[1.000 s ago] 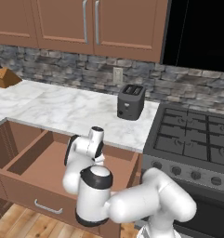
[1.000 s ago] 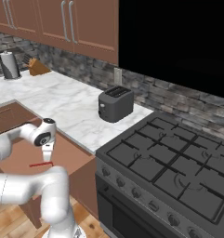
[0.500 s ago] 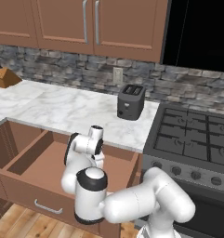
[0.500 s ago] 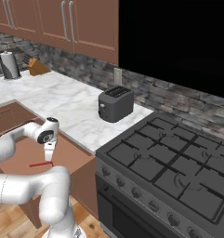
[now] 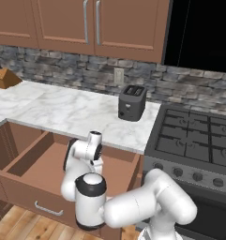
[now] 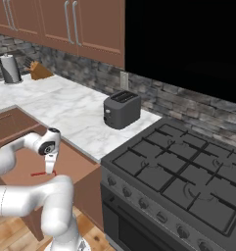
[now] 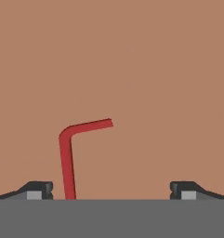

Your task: Take a straw from the drawer in front and place it inside the glass cup on the dining counter.

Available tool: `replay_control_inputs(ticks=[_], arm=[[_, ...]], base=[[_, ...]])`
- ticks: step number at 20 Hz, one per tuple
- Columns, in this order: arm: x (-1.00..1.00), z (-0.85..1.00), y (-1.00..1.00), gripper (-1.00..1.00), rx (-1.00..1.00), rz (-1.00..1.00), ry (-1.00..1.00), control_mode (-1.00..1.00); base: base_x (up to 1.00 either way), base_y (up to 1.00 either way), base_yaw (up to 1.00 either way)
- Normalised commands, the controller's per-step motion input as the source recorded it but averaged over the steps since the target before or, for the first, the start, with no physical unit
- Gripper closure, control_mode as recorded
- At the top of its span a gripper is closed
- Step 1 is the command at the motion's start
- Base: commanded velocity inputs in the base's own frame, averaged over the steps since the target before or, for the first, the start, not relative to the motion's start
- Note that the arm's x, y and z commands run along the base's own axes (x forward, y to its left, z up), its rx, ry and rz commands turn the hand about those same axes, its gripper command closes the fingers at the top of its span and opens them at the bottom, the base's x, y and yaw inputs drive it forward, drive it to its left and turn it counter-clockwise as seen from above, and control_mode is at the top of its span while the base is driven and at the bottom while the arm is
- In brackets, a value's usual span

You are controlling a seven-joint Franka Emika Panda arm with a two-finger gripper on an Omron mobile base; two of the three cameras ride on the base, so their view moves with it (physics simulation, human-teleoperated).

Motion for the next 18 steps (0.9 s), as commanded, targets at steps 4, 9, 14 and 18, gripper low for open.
replay_control_inputs(ticks=[4, 9, 14, 18], arm=[[0.0, -0.12, 0.04, -1.0, 0.0, 0.0, -0.05, -1.0], [0.03, -0.1, 0.04, -1.0, 0.0, 0.0, -0.05, -1.0], [0.13, -0.12, 0.08, -1.0, 0.0, 0.01, 0.0, -1.0], [0.27, -0.15, 0.07, -1.0, 0.0, 0.01, 0.0, -1.0]], base=[[0.0, 0.0, 0.0], [0.0, 0.0, 0.0], [0.0, 0.0, 0.0], [0.0, 0.0, 0.0]])
